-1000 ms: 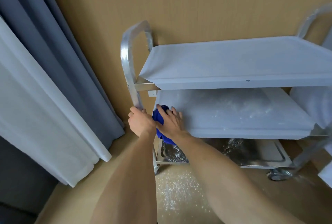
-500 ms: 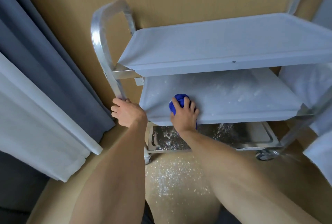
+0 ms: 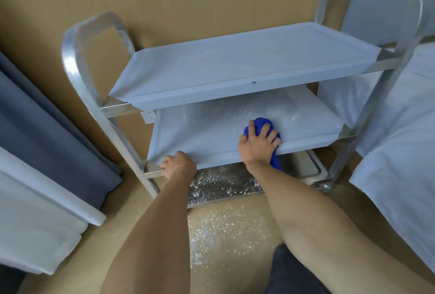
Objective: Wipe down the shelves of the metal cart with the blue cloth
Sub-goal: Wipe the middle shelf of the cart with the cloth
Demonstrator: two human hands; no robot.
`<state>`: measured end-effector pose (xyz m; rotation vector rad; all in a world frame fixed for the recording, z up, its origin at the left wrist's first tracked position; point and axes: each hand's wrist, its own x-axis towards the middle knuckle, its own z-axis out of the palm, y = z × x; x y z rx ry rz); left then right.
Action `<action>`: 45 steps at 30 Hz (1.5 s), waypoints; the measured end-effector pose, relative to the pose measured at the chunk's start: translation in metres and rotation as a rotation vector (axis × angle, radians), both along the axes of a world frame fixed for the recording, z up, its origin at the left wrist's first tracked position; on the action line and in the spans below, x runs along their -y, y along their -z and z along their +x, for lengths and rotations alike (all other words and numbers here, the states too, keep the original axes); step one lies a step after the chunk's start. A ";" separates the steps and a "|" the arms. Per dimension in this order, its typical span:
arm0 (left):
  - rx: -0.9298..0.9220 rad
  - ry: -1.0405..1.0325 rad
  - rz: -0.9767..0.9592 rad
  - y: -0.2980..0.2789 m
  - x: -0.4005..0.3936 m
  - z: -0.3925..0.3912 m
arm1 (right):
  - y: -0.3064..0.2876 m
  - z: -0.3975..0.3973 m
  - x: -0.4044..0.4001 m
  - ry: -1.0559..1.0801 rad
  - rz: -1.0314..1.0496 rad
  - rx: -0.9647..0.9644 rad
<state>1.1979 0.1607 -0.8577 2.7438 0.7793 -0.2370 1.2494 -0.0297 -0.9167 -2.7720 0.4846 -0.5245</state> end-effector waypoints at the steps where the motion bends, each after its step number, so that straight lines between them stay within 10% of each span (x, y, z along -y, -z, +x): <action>1: -0.051 0.002 -0.002 -0.001 0.006 0.005 | 0.000 -0.002 -0.017 -0.100 -0.014 0.016; 9: -0.441 0.027 0.159 0.056 0.017 0.088 | 0.010 0.002 0.000 -0.313 0.040 0.068; 18: -0.491 -0.039 0.243 0.033 0.056 0.086 | 0.009 0.049 0.209 0.267 0.101 -0.005; 23: -0.516 -0.126 0.269 0.021 0.070 0.082 | -0.001 0.044 0.182 0.344 0.120 -0.038; 32: -0.501 -0.058 0.292 0.040 0.067 0.095 | -0.002 -0.001 0.014 -0.429 0.133 0.015; 45: -0.472 -0.022 0.338 0.015 0.082 0.080 | 0.001 0.070 0.220 0.348 0.048 -0.113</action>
